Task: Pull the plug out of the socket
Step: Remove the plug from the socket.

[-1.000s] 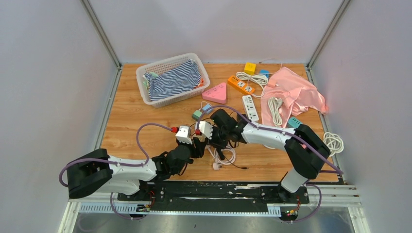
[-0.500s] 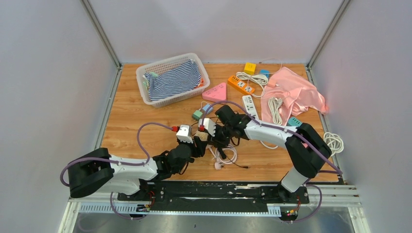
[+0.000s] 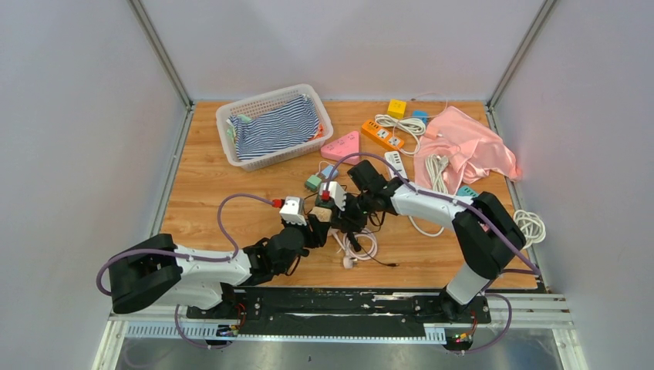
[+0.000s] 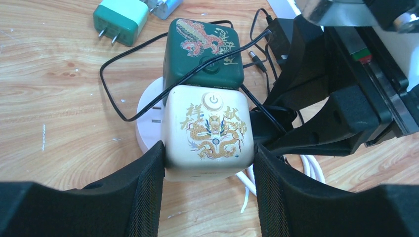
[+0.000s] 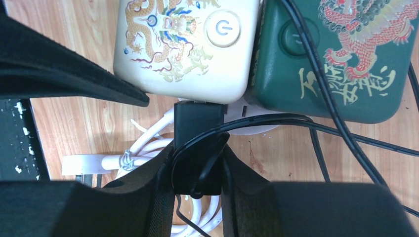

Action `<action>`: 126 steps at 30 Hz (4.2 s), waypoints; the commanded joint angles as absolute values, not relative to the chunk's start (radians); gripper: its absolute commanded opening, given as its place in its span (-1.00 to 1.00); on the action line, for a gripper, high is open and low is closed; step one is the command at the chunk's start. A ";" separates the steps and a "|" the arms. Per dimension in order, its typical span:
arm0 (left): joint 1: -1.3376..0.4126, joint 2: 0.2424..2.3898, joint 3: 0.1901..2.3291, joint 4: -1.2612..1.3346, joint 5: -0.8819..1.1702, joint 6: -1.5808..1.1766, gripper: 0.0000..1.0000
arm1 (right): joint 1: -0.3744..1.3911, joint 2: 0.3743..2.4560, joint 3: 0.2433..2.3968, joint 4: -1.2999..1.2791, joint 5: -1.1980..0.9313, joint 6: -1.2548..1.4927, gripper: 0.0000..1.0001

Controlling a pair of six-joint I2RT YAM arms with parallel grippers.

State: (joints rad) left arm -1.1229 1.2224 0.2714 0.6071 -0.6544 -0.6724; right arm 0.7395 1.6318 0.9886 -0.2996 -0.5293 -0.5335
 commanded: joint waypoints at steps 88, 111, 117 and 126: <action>-1.095 1.264 0.281 0.555 -0.656 -0.719 -1.00 | 0.887 1.587 0.991 -0.386 -0.556 -0.572 -1.00; -1.086 1.271 0.287 0.544 -0.652 -0.724 -1.00 | 0.716 1.468 0.833 -0.468 -0.582 -0.667 -1.00; -1.082 1.295 0.311 0.528 -0.639 -0.715 -1.00 | 0.714 1.453 0.816 -0.548 -0.554 -0.718 -1.00; -1.081 1.313 0.328 0.521 -0.627 -0.707 -1.00 | 0.722 1.401 0.814 -0.552 -0.543 -0.701 -1.00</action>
